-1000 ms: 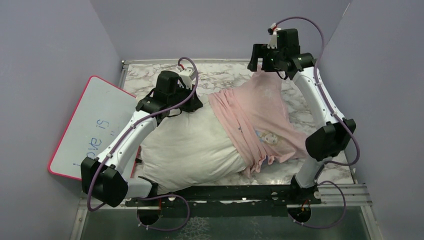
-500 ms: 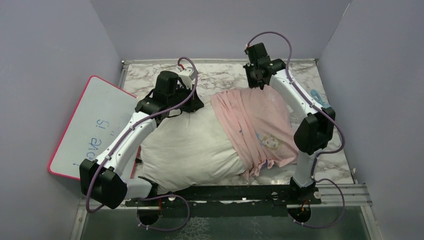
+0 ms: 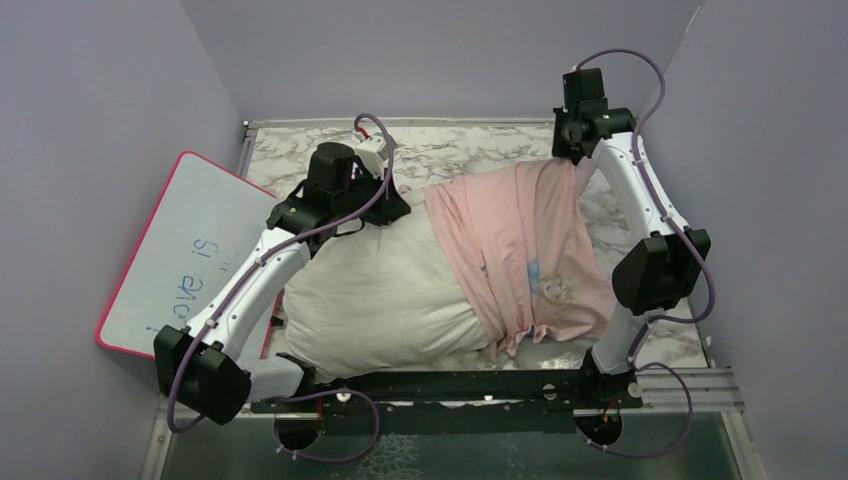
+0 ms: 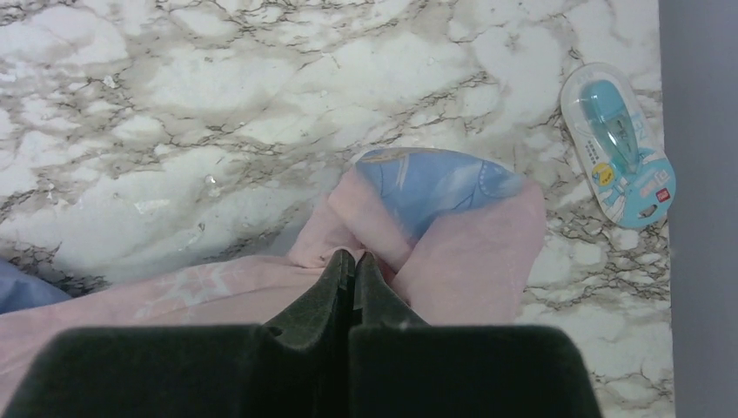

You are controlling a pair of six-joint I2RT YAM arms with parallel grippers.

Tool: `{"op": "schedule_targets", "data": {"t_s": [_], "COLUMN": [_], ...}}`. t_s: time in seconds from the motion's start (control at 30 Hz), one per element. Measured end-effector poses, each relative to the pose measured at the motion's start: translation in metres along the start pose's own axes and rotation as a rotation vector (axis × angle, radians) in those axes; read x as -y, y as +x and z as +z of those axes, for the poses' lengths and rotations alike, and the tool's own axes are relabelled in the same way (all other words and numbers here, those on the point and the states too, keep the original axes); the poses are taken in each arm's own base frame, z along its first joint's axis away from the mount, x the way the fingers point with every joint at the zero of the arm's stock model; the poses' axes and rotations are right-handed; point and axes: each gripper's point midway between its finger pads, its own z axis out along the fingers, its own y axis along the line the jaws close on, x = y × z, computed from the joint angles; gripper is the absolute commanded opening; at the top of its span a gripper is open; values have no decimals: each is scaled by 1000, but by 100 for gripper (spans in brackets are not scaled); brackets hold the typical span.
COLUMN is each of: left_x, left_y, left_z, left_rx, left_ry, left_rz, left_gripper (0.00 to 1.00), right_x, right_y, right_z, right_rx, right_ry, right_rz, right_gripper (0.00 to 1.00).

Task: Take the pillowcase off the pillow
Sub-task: Remove the pillow from the pillowcase.

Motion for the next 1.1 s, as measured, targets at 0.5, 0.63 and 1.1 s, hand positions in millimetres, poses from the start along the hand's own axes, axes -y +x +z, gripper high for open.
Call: {"op": "schedule_targets", "data": {"t_s": [0.5, 0.63, 1.1], "left_x": [-6, -6, -5], "left_y": [4, 4, 4], "left_z": [-4, -4, -4], "left_rx": [-14, -14, -14], "left_ry": [-25, -25, -25], "left_rz": [-7, -7, -11], "left_gripper": [0, 0, 0], "right_x": [-40, -76, -165], "right_y": [-30, -31, 67], "right_z": [-54, -79, -40], "right_rx": [95, 115, -74], "right_ry": [-337, -499, -442], "right_rz": [28, -16, -328], "right_gripper": [83, 87, 6]}}
